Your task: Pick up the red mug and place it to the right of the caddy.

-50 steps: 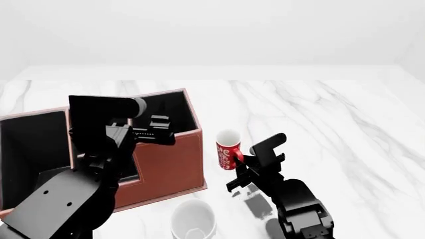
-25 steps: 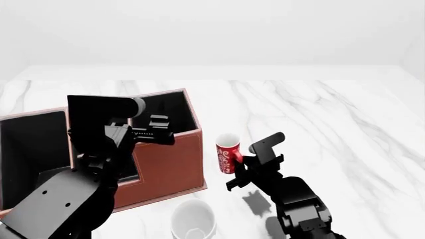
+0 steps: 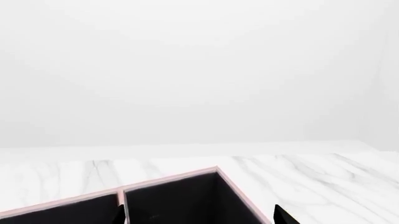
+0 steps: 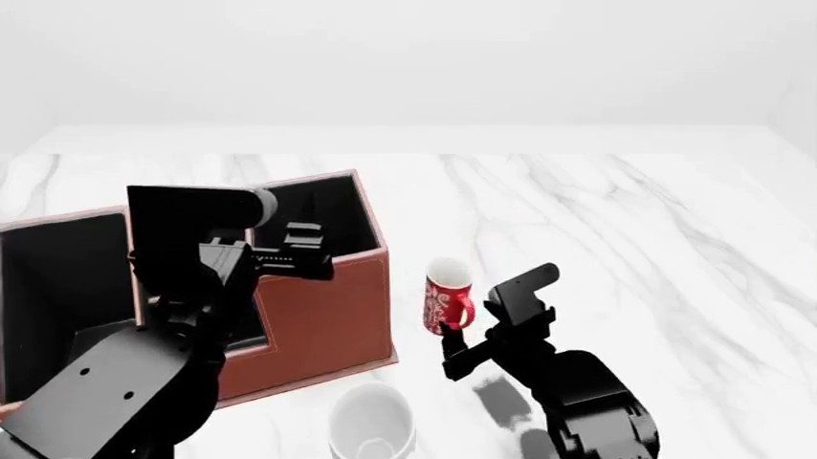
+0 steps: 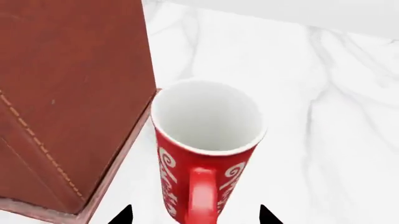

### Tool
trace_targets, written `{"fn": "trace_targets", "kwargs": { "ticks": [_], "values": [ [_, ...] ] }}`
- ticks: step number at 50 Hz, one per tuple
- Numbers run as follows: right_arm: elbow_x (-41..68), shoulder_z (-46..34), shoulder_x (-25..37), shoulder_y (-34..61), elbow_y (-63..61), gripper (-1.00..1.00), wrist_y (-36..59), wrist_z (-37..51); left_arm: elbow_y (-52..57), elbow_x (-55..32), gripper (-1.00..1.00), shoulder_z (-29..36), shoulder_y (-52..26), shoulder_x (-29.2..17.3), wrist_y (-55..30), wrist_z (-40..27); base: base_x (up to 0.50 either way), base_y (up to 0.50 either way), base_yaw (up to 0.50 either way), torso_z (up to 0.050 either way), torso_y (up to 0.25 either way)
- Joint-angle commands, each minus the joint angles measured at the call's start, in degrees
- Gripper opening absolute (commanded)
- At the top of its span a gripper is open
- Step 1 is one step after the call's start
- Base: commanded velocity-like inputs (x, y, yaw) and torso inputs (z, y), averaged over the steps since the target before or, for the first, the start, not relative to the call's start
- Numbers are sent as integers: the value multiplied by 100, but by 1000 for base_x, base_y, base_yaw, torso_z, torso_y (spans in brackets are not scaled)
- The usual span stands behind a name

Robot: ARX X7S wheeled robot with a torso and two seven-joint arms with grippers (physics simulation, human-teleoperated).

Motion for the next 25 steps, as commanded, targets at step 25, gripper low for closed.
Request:
{"fn": "trace_targets", "kwargs": {
  "ticks": [25],
  "values": [
    [2140,2357,1990,-3574,-7125,100,1439,1446,53,-141,100,-36,35,-60,42,-107,0,0,0,0,0]
  ]
}}
